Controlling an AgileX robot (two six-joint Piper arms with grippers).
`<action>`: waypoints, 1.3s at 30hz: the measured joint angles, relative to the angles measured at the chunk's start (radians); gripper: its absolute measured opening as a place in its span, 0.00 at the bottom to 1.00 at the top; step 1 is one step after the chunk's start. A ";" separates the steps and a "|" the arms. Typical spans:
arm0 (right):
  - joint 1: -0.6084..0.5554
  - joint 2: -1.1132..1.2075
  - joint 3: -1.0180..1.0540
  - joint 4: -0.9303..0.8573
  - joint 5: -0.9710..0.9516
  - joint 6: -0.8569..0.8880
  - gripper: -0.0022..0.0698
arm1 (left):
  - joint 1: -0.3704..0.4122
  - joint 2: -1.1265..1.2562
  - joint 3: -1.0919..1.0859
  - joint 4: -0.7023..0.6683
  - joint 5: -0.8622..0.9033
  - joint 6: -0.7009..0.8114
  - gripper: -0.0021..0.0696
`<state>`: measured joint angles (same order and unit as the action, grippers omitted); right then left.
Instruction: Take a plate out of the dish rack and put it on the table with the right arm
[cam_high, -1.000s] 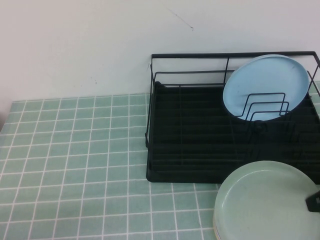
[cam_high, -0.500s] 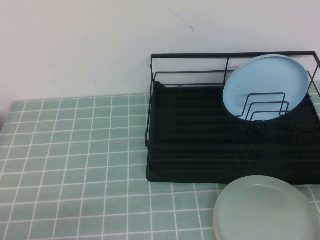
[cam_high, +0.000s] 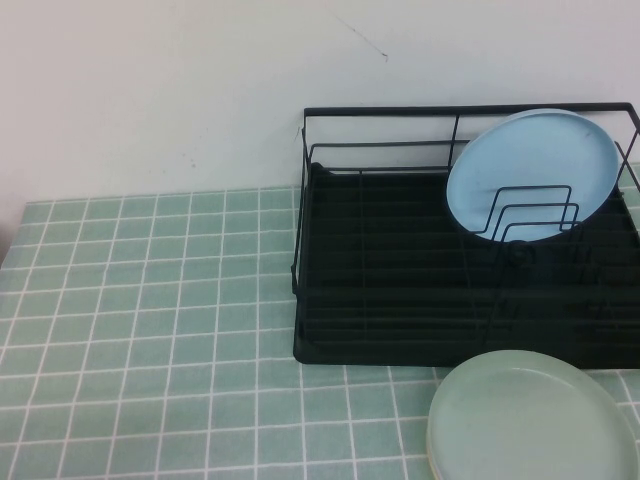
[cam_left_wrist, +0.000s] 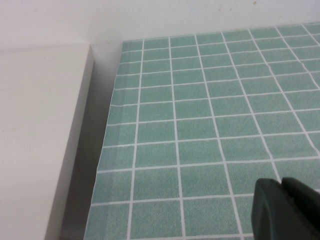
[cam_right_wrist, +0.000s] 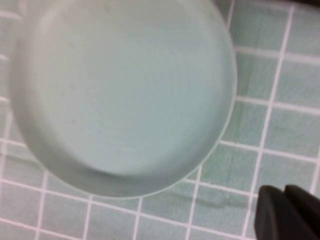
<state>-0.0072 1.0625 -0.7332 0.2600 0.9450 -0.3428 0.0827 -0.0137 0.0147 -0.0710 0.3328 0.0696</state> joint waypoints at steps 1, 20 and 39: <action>0.000 -0.050 0.000 0.000 0.013 0.000 0.05 | 0.000 0.000 0.000 0.000 0.000 0.000 0.02; -0.014 -0.654 0.242 -0.172 -0.338 0.006 0.03 | 0.000 0.000 0.000 0.000 0.000 0.000 0.02; -0.063 -1.073 0.761 -0.133 -0.628 0.084 0.03 | 0.000 0.000 0.000 0.000 0.000 0.000 0.02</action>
<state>-0.0706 -0.0104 0.0280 0.1266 0.3172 -0.2589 0.0827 -0.0137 0.0147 -0.0710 0.3328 0.0696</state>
